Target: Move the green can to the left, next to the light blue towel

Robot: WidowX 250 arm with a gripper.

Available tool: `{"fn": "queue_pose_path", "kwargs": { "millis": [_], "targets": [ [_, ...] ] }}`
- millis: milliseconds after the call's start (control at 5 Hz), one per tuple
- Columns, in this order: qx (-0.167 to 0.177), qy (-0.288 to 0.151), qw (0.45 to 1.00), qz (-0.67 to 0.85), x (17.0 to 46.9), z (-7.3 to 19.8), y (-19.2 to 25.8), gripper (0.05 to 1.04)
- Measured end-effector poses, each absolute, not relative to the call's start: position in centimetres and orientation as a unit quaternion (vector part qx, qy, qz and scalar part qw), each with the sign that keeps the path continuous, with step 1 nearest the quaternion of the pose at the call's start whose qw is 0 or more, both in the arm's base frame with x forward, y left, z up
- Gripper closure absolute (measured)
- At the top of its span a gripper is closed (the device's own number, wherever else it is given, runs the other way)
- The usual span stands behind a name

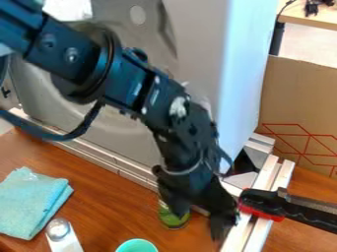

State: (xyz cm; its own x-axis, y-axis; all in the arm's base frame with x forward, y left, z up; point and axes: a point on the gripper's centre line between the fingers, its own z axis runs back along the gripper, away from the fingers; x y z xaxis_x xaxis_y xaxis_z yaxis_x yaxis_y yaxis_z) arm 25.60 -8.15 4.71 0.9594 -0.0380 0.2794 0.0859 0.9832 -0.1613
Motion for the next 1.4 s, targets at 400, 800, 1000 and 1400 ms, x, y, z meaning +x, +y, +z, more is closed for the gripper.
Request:
{"fn": "queue_pose_path", "kwargs": {
  "millis": [400, 800, 1000, 1400],
  "targets": [
    [-0.125, -0.135, 0.983, -0.013, 28.0, 2.9, -8.5, 0.079],
    [-0.143, -0.145, 0.979, 0.014, 28.7, 2.2, -8.2, 0.079],
    [-0.1, -0.123, 0.985, 0.074, 27.5, 0.9, -3.5, 0.079],
    [0.013, -0.132, 0.979, 0.153, 25.1, 3.4, 6.0, 0.079]
  ]
}}
